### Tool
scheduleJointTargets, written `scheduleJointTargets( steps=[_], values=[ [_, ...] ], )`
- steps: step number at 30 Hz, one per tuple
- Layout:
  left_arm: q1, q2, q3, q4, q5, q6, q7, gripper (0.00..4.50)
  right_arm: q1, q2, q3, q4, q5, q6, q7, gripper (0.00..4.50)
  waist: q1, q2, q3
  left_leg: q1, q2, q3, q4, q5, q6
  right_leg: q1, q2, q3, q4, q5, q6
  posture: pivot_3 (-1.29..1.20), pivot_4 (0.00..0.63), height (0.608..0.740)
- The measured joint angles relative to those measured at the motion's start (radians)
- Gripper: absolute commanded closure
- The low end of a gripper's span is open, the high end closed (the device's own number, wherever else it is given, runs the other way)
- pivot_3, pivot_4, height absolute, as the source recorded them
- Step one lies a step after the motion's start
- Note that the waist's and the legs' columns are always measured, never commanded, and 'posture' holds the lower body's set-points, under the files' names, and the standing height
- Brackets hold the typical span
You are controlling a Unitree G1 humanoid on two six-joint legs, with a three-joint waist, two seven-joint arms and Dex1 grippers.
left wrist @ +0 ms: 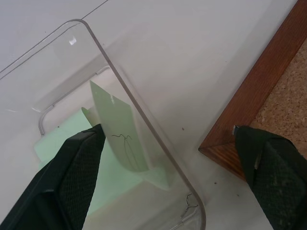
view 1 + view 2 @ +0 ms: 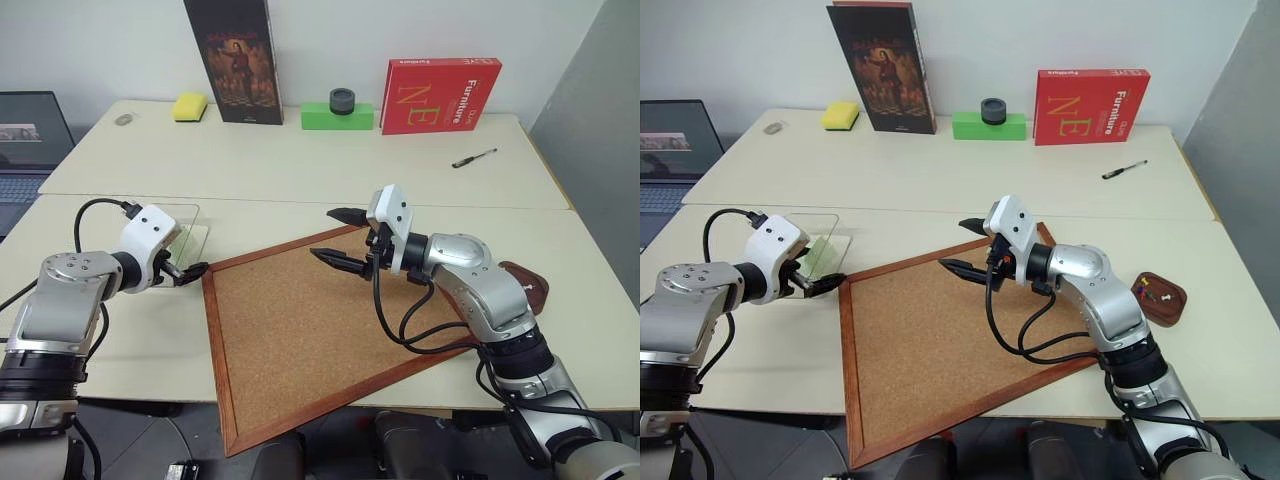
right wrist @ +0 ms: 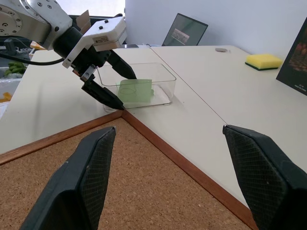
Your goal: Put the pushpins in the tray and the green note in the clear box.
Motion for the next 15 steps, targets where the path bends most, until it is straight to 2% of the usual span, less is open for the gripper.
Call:
scheduleJointTargets(
  steps=[9,13,15],
  values=[
    [-0.011,-0.001,0.000,0.010,0.022,-0.031,0.012,0.01,0.000,0.000,-0.006,0.000,0.000,0.002,-0.002,0.71,0.000,0.000,0.000,0.000,0.000,0.000,0.000,0.000,0.000,0.000,0.000,0.000,0.000,0.000,0.000,0.00,0.150,0.740],
    [-0.055,-0.049,0.057,0.019,-0.012,-0.029,0.055,0.01,0.002,-0.001,-0.009,-0.010,0.001,0.004,0.000,0.71,0.002,0.000,0.000,0.000,0.000,0.000,0.000,0.000,0.000,0.000,0.000,0.000,0.000,0.000,0.000,0.00,0.150,0.740],
    [-0.058,-0.090,0.097,-0.035,-0.065,-0.029,0.052,0.01,0.016,-0.011,-0.019,-0.037,0.003,0.009,0.002,0.71,0.004,0.000,0.000,-0.001,0.000,0.000,0.000,0.000,0.000,0.000,-0.001,0.000,0.000,0.000,-0.001,0.00,0.150,0.740]
  ],
)
